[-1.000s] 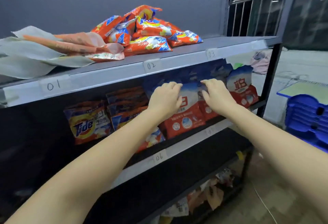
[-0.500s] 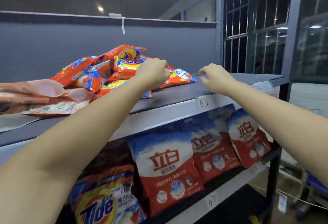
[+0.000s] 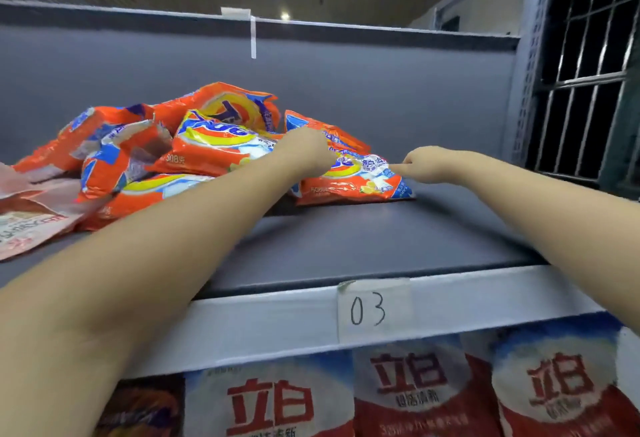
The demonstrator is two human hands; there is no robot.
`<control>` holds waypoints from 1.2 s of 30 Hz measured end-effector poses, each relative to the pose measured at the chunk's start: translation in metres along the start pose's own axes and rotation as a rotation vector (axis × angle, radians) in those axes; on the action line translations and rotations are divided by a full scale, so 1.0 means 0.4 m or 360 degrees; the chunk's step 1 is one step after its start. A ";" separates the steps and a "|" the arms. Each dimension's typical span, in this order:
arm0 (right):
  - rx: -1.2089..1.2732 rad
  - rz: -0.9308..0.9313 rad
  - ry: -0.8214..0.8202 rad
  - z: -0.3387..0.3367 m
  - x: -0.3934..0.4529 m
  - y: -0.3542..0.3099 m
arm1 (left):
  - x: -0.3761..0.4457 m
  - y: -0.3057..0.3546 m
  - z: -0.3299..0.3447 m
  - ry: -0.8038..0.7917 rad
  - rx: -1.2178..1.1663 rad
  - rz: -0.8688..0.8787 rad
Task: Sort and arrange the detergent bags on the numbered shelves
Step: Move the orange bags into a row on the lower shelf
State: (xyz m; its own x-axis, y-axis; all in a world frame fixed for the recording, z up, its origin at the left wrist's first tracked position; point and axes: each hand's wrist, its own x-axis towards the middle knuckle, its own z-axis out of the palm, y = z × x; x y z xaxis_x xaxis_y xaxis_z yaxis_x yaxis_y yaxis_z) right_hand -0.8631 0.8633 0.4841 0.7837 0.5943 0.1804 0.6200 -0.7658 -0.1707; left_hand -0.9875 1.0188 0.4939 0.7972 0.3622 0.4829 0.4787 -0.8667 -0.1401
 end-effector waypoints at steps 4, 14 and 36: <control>0.0675 -0.0009 -0.0308 0.029 0.098 -0.002 | 0.010 0.016 0.031 -0.0133 0.0113 -0.0145; 0.1670 0.0050 -0.0455 0.040 0.115 -0.031 | 0.014 0.017 0.044 -0.0142 0.0139 -0.0258; 0.2099 -0.0700 0.0522 -0.111 -0.407 0.051 | -0.144 0.052 -0.163 0.0044 -0.2784 -0.0175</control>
State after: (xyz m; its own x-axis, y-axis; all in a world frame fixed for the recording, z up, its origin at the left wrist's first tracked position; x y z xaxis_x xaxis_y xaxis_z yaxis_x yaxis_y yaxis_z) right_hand -0.9797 0.7400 0.4945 0.5912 0.4973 0.6350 0.5290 0.3552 -0.7707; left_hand -1.0474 0.9576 0.5195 0.7765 0.4499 0.4413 -0.4136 -0.1645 0.8955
